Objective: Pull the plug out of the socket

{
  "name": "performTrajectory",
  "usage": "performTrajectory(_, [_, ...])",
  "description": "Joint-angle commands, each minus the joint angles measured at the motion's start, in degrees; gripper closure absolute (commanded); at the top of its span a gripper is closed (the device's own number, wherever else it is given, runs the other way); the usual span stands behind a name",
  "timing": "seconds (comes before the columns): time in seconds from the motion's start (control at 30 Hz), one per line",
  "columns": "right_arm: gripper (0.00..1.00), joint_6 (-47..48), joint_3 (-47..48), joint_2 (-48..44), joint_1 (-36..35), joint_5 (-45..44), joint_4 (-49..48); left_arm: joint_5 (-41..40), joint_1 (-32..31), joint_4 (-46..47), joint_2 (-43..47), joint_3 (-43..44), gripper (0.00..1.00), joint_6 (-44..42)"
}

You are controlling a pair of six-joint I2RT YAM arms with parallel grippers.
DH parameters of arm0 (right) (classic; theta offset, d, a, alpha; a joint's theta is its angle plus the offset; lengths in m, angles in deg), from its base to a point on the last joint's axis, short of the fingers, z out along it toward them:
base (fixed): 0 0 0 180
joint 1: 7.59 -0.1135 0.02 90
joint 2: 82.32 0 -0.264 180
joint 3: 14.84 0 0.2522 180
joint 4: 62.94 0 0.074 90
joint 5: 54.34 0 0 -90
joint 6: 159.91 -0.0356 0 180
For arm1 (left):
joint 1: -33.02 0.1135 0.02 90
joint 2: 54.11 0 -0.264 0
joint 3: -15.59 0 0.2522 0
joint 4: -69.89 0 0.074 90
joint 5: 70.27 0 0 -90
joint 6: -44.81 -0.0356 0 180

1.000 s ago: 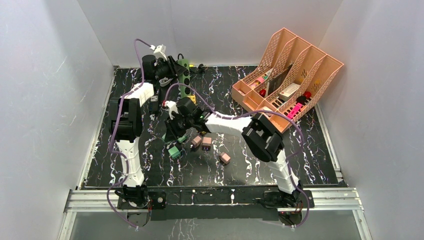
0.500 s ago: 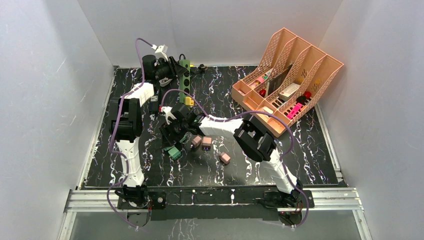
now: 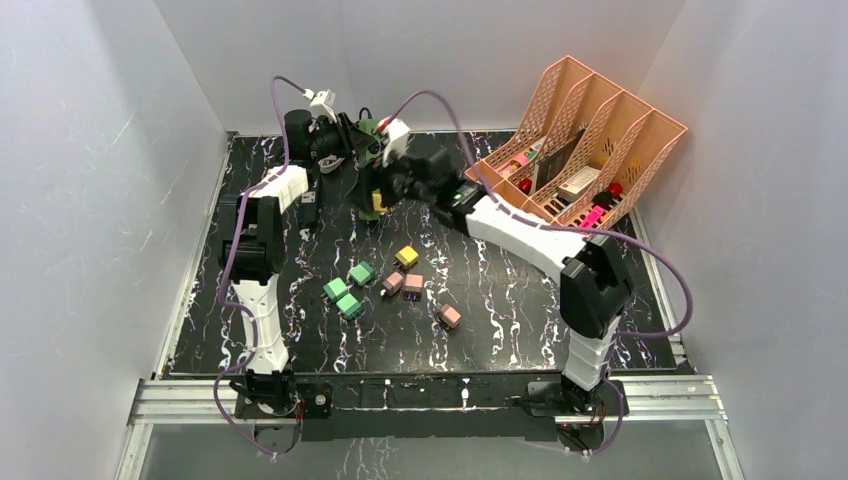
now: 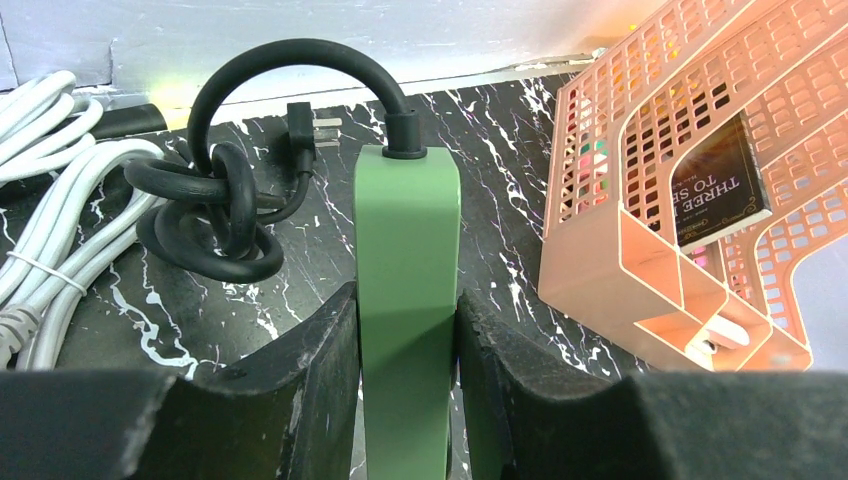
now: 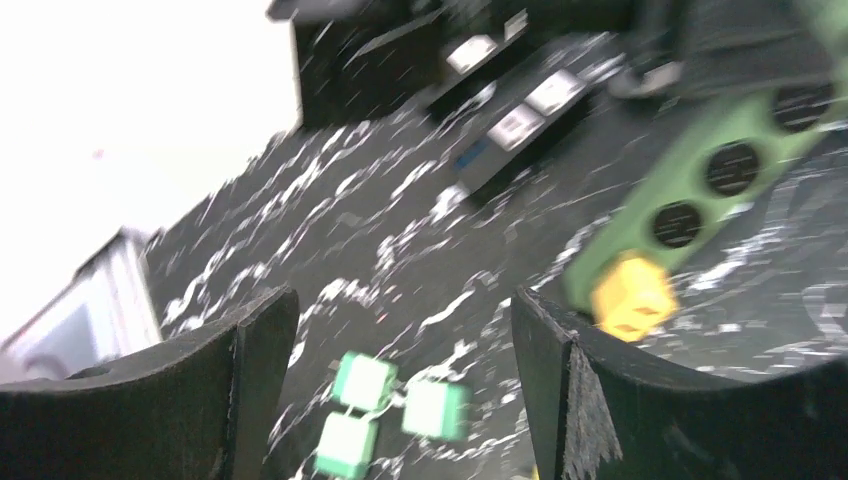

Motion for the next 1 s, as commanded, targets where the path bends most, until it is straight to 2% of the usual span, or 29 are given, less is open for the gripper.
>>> performTrajectory(0.0, [0.15,-1.96,-0.22,-0.38,4.66,-7.93,-0.69,2.29,0.23,6.52,1.63,1.46,1.0,-0.31])
performTrajectory(0.17, [0.15,-3.05,5.34,5.42,8.69,-8.43,5.31,2.64,0.25,7.17,1.49,1.3,1.0,0.44])
performTrajectory(0.4, [0.16,-3.58,9.85,13.3,9.55,-5.28,6.25,2.67,0.25,6.98,1.34,1.28,1.0,0.22])
performTrajectory(0.83, [0.25,-5.69,14.63,25.89,9.95,-1.47,-0.87,3.48,0.25,7.8,-0.01,1.27,1.0,1.15])
performTrajectory(0.87, [0.29,-5.79,14.94,26.58,10.07,-1.17,-1.36,3.46,0.25,7.8,-0.09,1.26,1.0,1.15])
performTrajectory(0.9, [0.61,-6.22,17.41,28.99,10.68,0.18,-0.69,3.56,0.25,7.92,-0.35,1.26,1.0,1.21])
performTrajectory(0.97, [0.99,-6.74,18.83,30.13,11.02,1.34,-0.46,3.61,0.25,7.89,-0.44,1.22,1.0,0.99])
